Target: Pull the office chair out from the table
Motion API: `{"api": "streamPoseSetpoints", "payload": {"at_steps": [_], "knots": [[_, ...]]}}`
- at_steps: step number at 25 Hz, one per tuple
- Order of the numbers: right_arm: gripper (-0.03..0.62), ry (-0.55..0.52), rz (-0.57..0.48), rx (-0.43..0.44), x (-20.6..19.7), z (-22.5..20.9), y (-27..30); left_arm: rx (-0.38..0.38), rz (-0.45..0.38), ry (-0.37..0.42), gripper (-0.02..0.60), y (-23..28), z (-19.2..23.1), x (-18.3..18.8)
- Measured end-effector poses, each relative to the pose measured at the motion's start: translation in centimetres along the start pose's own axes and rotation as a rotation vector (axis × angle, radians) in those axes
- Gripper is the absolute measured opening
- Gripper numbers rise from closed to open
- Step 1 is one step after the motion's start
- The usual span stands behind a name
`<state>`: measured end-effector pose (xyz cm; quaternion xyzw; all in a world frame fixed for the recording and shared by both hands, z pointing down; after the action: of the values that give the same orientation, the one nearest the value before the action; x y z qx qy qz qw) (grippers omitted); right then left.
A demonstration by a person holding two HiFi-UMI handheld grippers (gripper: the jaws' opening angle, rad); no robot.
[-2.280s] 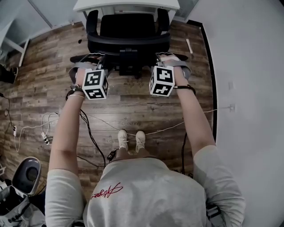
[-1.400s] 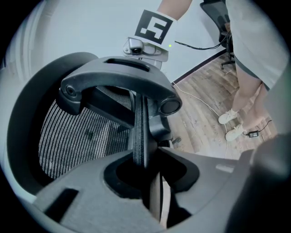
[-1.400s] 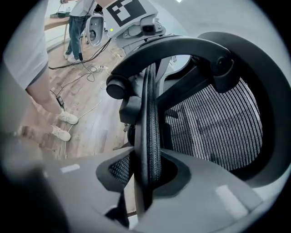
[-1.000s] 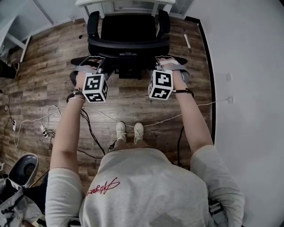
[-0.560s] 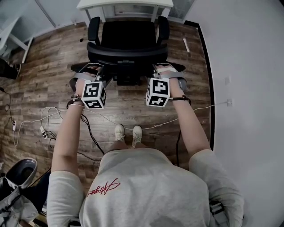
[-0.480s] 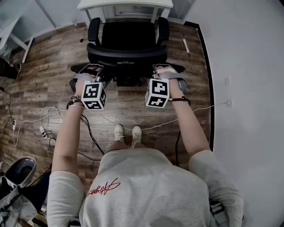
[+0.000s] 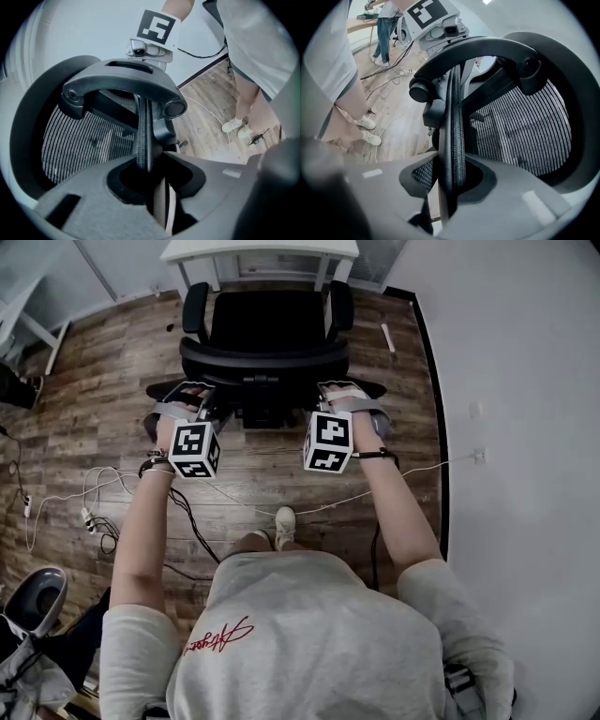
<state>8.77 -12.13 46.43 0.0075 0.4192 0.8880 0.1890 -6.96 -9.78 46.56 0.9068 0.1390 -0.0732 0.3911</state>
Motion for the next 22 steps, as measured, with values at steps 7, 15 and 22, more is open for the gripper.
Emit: {"api": "streamPoseSetpoints", "payload": {"at_steps": [7, 15, 22], "knots": [[0.095, -0.001, 0.006, -0.008, 0.5, 2.5, -1.5, 0.014, 0.001, 0.006, 0.106, -1.4, -2.5, 0.8], [0.094, 0.016, 0.016, 0.002, 0.9, 2.8, -1.9, -0.004, -0.011, 0.016, 0.106, -1.9, -2.5, 0.8], [0.094, 0.022, 0.027, -0.010, 2.2, 5.1, -3.8, -0.006, -0.019, 0.023, 0.106, -3.9, -4.7, 1.2]]}}
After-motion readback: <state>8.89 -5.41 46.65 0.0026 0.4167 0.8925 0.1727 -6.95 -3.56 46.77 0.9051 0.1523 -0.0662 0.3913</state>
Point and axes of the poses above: the fingertips, and each gripper's own axes: y forward along the fingers, z to its left, x out of its top, the point moved 6 cm from there along -y, backward along the fingers, and after that the axes turned 3 degrees about -y, right-handed, at the moved point
